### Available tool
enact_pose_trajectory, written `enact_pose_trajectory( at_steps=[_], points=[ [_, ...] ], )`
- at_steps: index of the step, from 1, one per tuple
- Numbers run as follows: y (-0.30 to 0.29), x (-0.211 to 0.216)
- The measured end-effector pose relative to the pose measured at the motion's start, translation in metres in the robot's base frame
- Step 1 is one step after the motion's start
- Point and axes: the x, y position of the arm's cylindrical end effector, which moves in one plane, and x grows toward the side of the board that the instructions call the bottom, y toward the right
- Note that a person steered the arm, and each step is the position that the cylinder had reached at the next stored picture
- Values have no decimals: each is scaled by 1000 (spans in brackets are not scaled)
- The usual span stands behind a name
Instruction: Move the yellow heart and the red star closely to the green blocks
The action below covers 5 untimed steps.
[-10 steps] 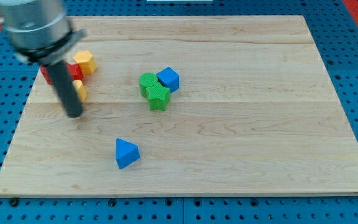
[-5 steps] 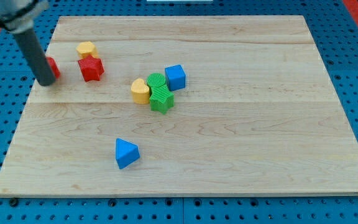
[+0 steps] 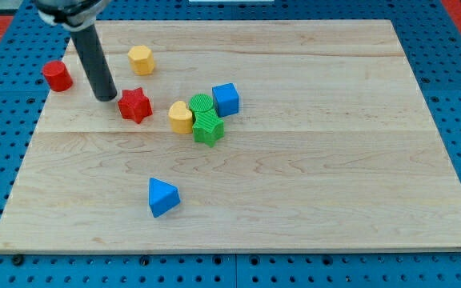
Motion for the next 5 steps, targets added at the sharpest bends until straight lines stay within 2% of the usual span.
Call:
enact_pose_trajectory(
  at_steps=[1, 2, 4, 5],
  points=[
    [17, 0],
    [72, -2],
    [-26, -75],
    [-17, -120]
  ],
)
